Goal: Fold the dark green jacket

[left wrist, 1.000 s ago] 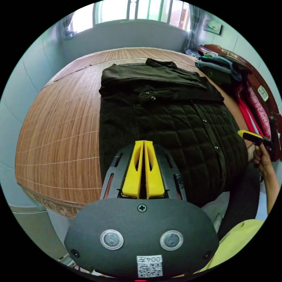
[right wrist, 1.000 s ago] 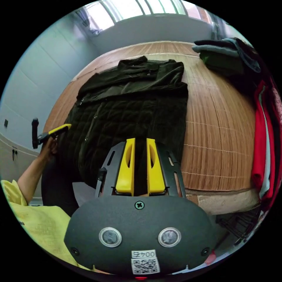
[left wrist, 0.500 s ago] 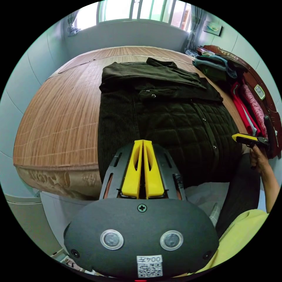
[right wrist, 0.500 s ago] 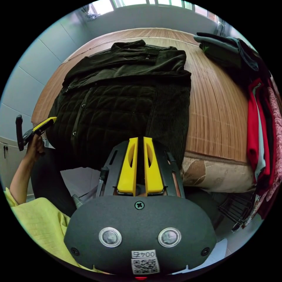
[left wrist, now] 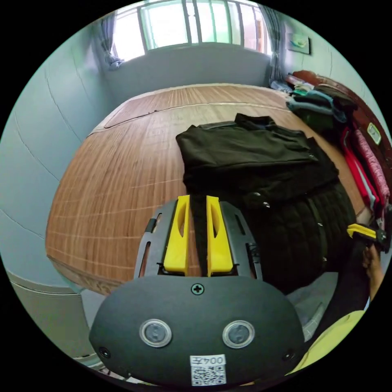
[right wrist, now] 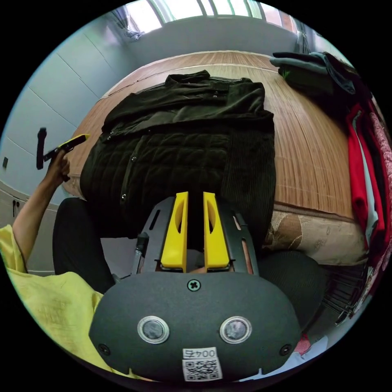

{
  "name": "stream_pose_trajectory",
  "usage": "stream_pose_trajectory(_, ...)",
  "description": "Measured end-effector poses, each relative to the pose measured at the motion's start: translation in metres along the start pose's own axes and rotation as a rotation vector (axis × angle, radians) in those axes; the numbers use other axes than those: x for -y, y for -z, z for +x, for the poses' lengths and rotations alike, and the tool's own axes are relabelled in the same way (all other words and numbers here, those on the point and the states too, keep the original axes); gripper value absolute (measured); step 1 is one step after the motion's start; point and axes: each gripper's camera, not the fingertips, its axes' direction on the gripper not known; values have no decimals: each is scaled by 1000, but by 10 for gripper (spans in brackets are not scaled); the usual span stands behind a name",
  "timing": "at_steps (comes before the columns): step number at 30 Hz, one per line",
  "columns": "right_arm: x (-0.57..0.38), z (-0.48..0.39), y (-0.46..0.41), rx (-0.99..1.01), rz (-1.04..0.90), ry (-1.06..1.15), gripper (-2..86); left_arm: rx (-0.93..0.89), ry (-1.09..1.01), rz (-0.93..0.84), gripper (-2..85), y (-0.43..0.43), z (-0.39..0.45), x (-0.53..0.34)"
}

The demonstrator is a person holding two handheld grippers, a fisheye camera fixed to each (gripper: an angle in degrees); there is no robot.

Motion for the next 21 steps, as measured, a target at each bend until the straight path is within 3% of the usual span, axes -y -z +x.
stream_pose_trajectory(6, -3, 6, 2, -6, -2, 3, 65, 72, -135, -94, 86, -41, 25, 38)
stream_pose_trajectory(21, -37, 21, 29, -24, 62, 45, 50, -57, -61, -42, 16, -66, 52, 71)
